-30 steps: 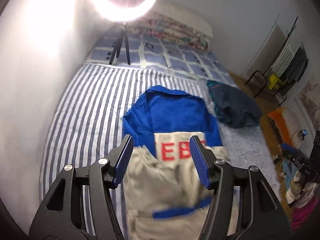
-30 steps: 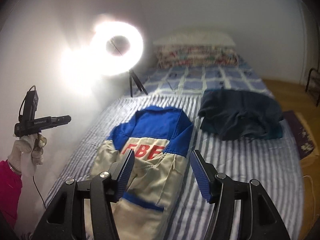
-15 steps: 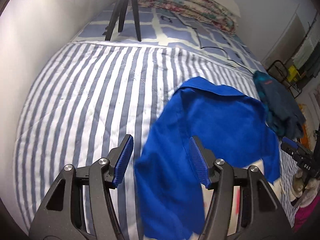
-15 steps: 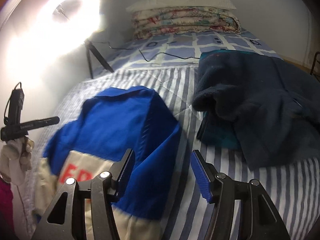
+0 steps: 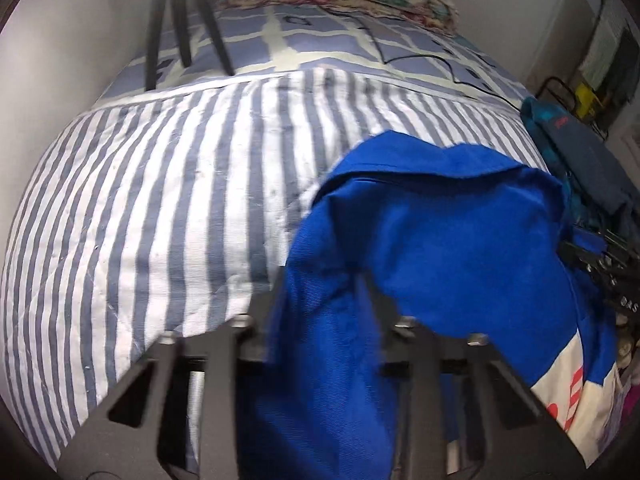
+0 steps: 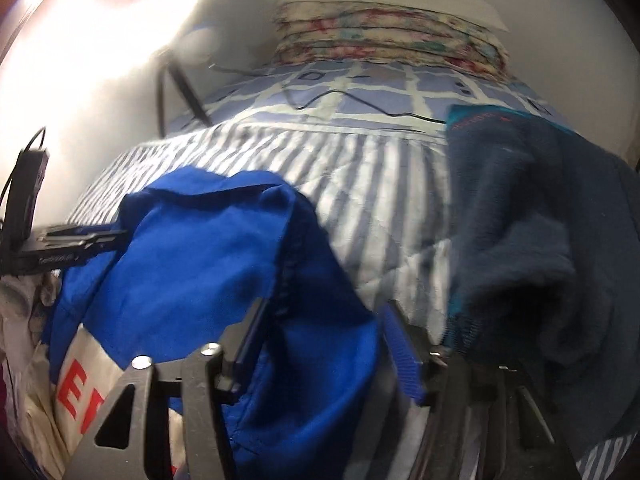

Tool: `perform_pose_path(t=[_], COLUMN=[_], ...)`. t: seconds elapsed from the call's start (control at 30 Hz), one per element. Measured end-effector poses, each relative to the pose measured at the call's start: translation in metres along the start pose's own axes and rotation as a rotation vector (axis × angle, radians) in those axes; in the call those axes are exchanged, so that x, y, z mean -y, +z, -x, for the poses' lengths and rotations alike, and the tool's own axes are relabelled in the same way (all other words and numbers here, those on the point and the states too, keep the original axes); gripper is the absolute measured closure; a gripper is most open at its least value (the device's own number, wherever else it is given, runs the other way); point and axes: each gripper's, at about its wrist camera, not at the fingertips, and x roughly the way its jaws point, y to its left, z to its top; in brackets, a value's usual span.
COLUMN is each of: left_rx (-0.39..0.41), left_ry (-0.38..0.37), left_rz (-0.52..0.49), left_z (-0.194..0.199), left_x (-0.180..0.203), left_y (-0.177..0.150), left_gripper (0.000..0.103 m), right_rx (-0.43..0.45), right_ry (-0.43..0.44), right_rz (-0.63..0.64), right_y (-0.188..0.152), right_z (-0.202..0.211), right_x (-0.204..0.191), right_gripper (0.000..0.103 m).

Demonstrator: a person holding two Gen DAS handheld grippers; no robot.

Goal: Fold large clothes
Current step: 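Grasp the blue collar edge with both grippers, then lift the collar with both grippers and flip it over the folded hem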

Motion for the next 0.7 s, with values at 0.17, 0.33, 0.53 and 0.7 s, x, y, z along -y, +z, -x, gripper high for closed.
perform_pose_path(t=[0.17, 0.33, 0.53, 0.7], left_rx=[0.033, 0.107, 0.164, 0.189], left_ry=[0.017, -0.027, -0.096, -0.132], left_rz=[-0.013, 0.02, 0.021, 0.017], left_z=[0.011, 0.047, 0.108, 0.16], left_x=[0.01, 0.012, 0.025, 0.035], left_y=[0.002, 0.003, -0.007, -0.029], left_gripper=[0.097, 0.099, 0.099, 0.099], right_rx=[0.048, 0.125, 0.187, 0.224], right_ry=[-0.005, 0.02, 0.051, 0.094], right_rz=[-0.04, -0.044, -0.03, -0.031], right_y=[0.0, 0.008, 0.011, -0.002], right_z=[0.014, 0.049, 0.104, 0.16], right_x=[0.004, -0.003, -0.02, -0.032], right_gripper=[0.1, 0.101, 0.101, 0.102])
